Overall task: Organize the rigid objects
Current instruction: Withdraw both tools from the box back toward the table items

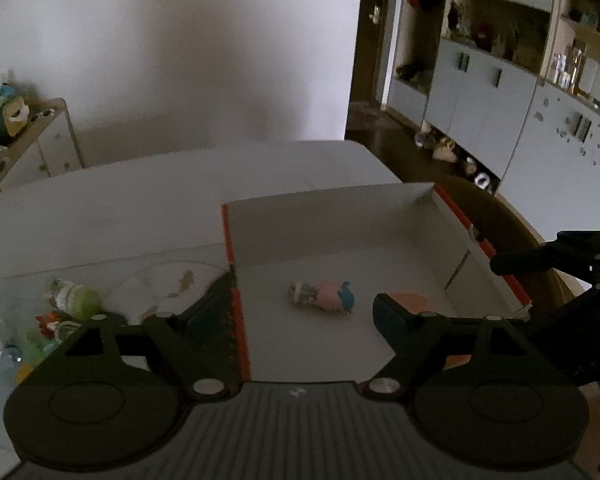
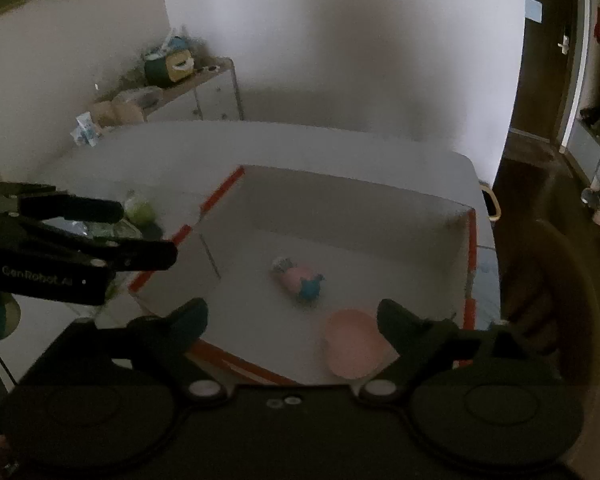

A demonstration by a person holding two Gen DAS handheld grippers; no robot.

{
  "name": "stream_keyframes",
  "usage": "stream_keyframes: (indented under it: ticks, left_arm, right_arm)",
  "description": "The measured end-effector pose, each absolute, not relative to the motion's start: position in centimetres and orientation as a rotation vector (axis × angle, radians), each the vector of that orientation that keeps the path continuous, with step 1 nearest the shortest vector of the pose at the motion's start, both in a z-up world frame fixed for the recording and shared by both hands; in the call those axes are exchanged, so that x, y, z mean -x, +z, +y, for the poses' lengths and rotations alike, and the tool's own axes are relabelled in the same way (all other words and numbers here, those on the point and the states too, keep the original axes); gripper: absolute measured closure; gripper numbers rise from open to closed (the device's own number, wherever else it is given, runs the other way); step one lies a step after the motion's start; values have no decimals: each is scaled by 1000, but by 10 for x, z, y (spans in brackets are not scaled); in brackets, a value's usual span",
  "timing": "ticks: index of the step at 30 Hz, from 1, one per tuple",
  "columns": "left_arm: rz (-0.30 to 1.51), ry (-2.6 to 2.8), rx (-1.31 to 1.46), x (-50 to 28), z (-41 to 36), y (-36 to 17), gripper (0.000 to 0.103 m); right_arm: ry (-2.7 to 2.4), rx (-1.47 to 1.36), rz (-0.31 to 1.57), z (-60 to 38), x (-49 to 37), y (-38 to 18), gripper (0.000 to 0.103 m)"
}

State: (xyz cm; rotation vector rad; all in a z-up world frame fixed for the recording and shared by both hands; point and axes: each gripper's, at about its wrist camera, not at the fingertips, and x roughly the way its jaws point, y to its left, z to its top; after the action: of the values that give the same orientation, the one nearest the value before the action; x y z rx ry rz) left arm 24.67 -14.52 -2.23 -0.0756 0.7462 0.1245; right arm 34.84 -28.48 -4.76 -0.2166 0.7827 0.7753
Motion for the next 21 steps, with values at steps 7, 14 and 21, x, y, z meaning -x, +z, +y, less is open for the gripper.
stream_keyframes:
  ticks: [7, 14, 21]
  left_arm:
    - [685, 141, 50, -218, -127, -17, 19]
    - [641, 140, 58, -192, -89, -14, 18]
    - [615, 155, 45, -168, -35, -16, 18]
  right_arm:
    - [796, 194, 726, -273, -331, -41, 2]
    - [823, 138, 686, -249, -306, -34, 1]
    - [856, 113, 668, -205, -276, -33, 1]
